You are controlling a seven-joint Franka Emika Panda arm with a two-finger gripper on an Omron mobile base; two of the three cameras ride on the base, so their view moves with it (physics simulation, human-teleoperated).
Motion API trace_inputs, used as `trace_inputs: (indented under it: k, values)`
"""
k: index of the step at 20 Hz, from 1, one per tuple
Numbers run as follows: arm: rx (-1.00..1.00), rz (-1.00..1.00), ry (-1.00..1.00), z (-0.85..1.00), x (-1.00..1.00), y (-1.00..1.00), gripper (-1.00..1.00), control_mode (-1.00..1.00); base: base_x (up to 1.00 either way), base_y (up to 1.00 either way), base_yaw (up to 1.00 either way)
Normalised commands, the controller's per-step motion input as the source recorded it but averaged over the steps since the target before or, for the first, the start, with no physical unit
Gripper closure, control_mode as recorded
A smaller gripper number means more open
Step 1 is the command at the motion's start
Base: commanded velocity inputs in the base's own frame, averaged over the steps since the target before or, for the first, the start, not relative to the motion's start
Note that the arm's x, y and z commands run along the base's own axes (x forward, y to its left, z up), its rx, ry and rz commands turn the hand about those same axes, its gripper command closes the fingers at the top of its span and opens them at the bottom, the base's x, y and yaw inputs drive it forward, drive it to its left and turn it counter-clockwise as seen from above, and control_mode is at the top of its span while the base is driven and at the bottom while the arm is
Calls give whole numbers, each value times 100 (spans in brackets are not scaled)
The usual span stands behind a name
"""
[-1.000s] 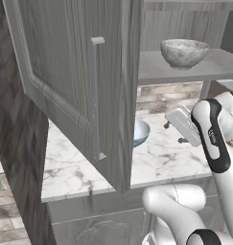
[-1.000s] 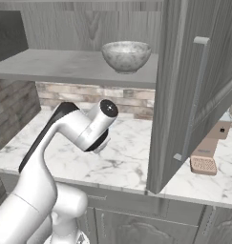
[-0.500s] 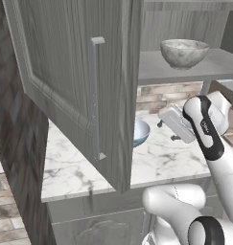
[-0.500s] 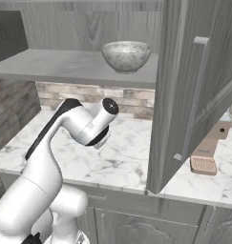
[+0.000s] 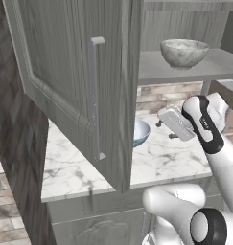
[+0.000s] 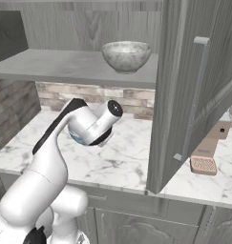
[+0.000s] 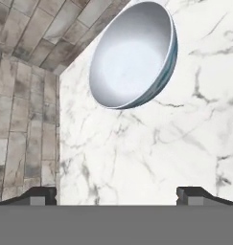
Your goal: Open the cabinet. Pick the bowls from the counter and place them in the cabinet. Then close the cabinet.
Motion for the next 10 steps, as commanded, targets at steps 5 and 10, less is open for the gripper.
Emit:
trace_inputs:
  k: [5,10]
  values:
    - [0,7,-10,-15,26,1,-100,-100,0,0,0]
    - [0,6,-7,-13,33,0,-100,-100,0,0,0]
